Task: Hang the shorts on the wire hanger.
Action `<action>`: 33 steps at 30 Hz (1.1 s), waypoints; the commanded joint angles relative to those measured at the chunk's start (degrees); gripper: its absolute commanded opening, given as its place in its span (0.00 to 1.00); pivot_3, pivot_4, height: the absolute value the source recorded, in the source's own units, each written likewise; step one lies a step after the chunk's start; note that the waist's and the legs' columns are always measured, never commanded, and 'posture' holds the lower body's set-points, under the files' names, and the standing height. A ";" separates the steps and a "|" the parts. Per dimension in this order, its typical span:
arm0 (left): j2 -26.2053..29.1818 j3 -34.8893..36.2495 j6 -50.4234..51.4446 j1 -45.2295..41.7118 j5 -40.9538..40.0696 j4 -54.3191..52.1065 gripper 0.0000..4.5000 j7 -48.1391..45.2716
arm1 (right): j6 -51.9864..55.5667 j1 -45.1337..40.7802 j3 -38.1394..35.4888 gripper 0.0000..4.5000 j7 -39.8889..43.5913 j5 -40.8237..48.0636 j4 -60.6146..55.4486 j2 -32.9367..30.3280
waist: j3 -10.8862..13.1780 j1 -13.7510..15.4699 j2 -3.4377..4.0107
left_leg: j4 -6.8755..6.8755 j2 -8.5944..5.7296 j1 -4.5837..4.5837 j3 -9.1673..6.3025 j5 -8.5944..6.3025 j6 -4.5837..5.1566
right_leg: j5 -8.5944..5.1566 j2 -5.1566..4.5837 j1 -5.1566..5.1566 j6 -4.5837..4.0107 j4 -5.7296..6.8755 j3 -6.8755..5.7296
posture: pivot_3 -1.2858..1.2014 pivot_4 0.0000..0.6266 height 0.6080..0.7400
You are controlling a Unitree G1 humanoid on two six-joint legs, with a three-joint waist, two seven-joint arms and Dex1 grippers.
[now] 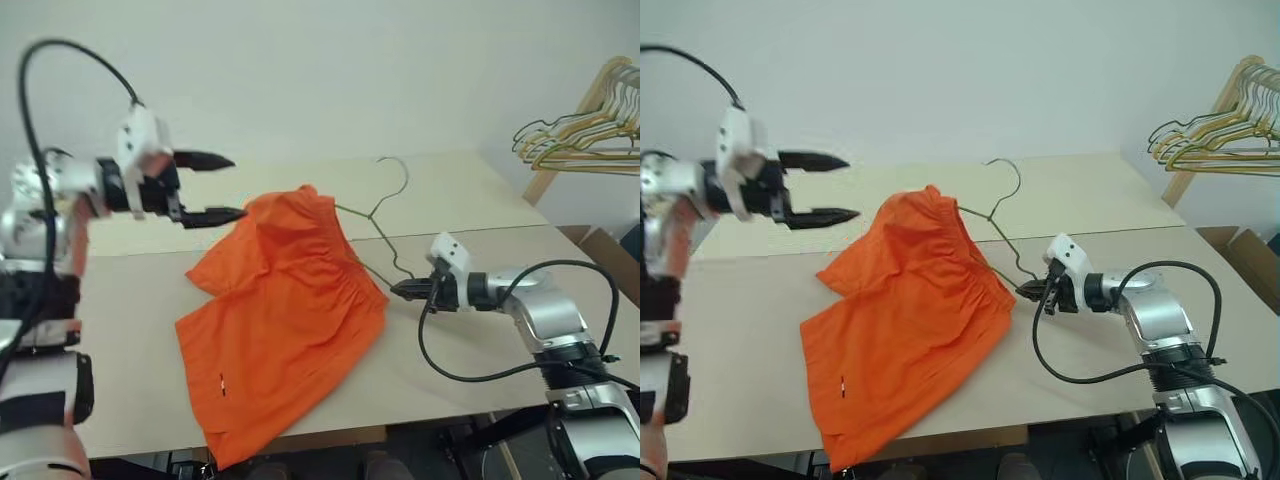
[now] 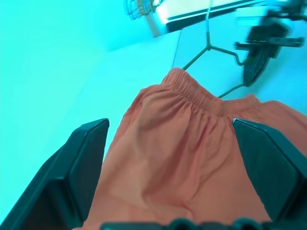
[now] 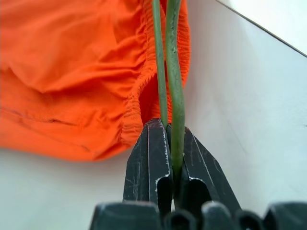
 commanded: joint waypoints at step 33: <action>-9.63 -37.72 -20.55 -26.55 1.93 40.88 0.72 -9.47 | 2.93 -5.47 5.47 0.00 -5.69 -7.41 -17.35 -0.42 | 0.08 -1.27 -0.11 | 0.80 0.12 -0.68 -0.03 -0.21 0.37 | 0.06 0.25 -0.31 0.23 0.12 0.09 | 0.49 0.00 1.00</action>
